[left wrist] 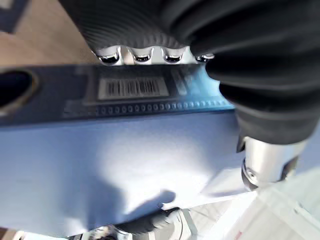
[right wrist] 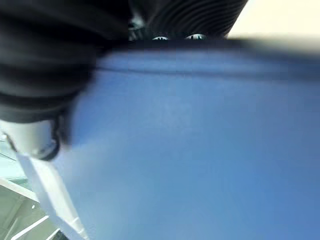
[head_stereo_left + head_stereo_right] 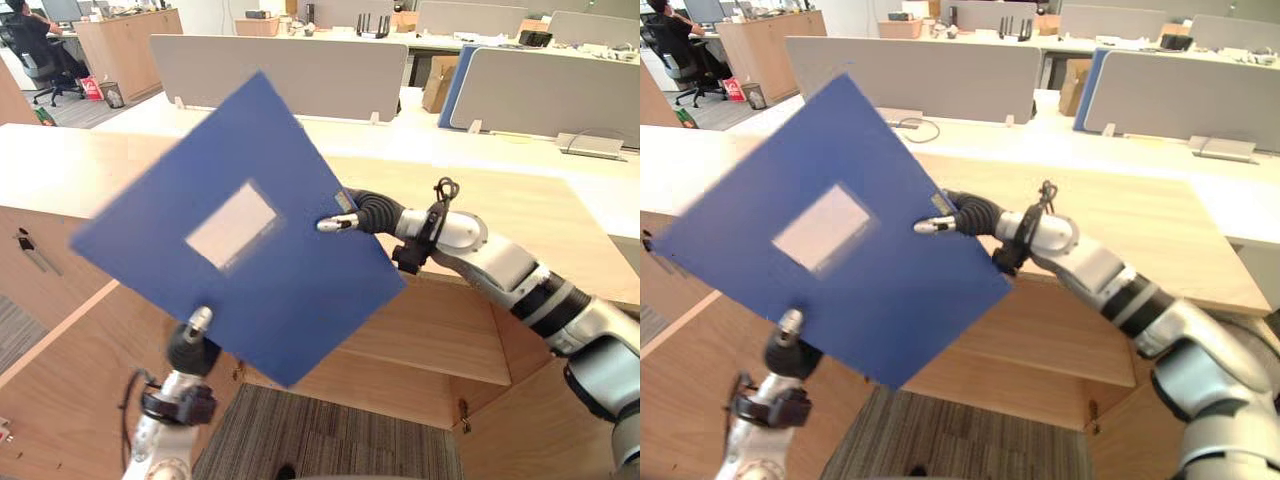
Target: Walk over to the cabinet, pick up the folder, carry it to the office cabinet, place the folder inside the office cabinet, then close the office cabinet door
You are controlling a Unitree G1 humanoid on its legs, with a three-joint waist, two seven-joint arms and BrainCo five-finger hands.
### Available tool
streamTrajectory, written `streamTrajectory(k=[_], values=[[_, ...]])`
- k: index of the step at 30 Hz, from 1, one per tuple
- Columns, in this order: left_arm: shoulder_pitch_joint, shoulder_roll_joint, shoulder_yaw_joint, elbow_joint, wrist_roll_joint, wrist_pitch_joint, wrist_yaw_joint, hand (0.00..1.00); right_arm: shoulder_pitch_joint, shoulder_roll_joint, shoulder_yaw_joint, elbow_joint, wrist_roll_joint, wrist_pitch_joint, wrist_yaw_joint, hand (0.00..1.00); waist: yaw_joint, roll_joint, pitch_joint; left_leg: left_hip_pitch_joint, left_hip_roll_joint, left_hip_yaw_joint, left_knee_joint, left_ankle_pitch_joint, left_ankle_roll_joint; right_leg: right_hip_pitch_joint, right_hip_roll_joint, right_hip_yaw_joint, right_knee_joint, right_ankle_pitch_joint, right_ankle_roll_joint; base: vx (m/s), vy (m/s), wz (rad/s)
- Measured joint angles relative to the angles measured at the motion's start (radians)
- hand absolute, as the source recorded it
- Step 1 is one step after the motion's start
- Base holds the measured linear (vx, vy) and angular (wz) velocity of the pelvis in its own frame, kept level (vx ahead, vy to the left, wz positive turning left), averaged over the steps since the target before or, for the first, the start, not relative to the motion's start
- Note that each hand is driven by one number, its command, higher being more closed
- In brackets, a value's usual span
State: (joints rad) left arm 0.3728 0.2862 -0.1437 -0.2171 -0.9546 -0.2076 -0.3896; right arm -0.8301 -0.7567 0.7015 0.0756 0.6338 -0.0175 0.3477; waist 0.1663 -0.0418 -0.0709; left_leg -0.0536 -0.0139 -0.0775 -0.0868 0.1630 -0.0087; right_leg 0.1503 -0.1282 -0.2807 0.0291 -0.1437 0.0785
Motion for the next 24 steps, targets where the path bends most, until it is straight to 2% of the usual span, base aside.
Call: streamTrajectory(k=[3,4,5,9,12,15,22,24], values=[[-0.005,-0.1,0.019,0.196,-0.029,0.063,-0.016,0.0,0.166,0.141,-0.279,-0.052,-0.094,-0.006,-0.017,1.0,-0.012,0.017,-0.003,0.0,0.002,0.016,0.0,0.0,0.0,-0.017,-0.001,0.02,0.011,-0.001,0.001,-0.02,0.007,-0.19],[-0.01,-0.132,0.048,0.29,-0.041,0.081,-0.008,0.0,0.209,0.201,-0.38,-0.07,-0.086,-0.017,-0.017,1.0,-0.019,0.025,-0.005,-0.001,0.003,0.021,0.0,0.0,0.0,-0.023,-0.001,0.027,0.013,-0.001,0.001,-0.04,0.009,-0.12],[-0.01,-0.143,0.064,0.332,-0.044,0.091,-0.004,0.0,0.23,0.227,-0.426,-0.089,-0.077,-0.025,-0.024,1.0,-0.024,0.029,-0.007,-0.001,0.003,0.024,0.0,0.0,0.0,-0.025,-0.001,0.031,0.014,-0.001,0.001,-0.04,0.01,-0.13],[-0.006,-0.189,0.162,0.565,-0.049,0.144,0.019,0.0,0.373,0.37,-0.694,-0.207,-0.075,-0.108,-0.122,1.0,-0.054,0.038,-0.016,0.0,0.003,0.028,0.0,0.0,0.001,-0.026,0.002,0.036,0.014,-0.001,0.002,-0.01,0.0,-0.03],[-0.005,-0.216,0.207,0.676,-0.049,0.174,0.047,0.0,0.482,0.42,-0.77,-0.241,-0.121,-0.125,-0.19,1.0,-0.07,0.038,-0.019,0.0,0.005,0.029,0.0,0.0,0.001,-0.026,0.005,0.037,0.013,-0.001,0.002,0.0,0.0,0.0],[-0.005,-0.247,0.232,0.72,-0.054,0.183,0.064,0.0,0.554,0.443,-0.788,-0.241,-0.192,-0.125,-0.226,1.0,-0.074,0.037,-0.019,0.0,0.008,0.029,0.0,0.0,0.001,-0.026,0.008,0.038,0.011,0.001,0.003,0.0,0.0,0.0],[-0.012,-0.243,0.248,0.841,-0.04,0.183,0.089,0.0,0.569,0.467,-0.789,-0.241,-0.282,-0.124,-0.242,1.0,-0.072,0.026,-0.016,-0.002,0.018,0.032,0.0,-0.001,0.0,-0.026,0.009,0.042,0.004,0.005,0.003,0.0,0.0,0.0],[-0.012,-0.239,0.249,0.886,-0.001,0.182,0.091,0.0,0.569,0.467,-0.79,-0.247,-0.358,-0.124,-0.254,1.0,-0.072,0.024,-0.016,-0.002,0.021,0.034,0.0,-0.001,0.0,-0.026,0.012,0.045,0.002,0.006,0.002,-0.01,-0.015,-0.04]])
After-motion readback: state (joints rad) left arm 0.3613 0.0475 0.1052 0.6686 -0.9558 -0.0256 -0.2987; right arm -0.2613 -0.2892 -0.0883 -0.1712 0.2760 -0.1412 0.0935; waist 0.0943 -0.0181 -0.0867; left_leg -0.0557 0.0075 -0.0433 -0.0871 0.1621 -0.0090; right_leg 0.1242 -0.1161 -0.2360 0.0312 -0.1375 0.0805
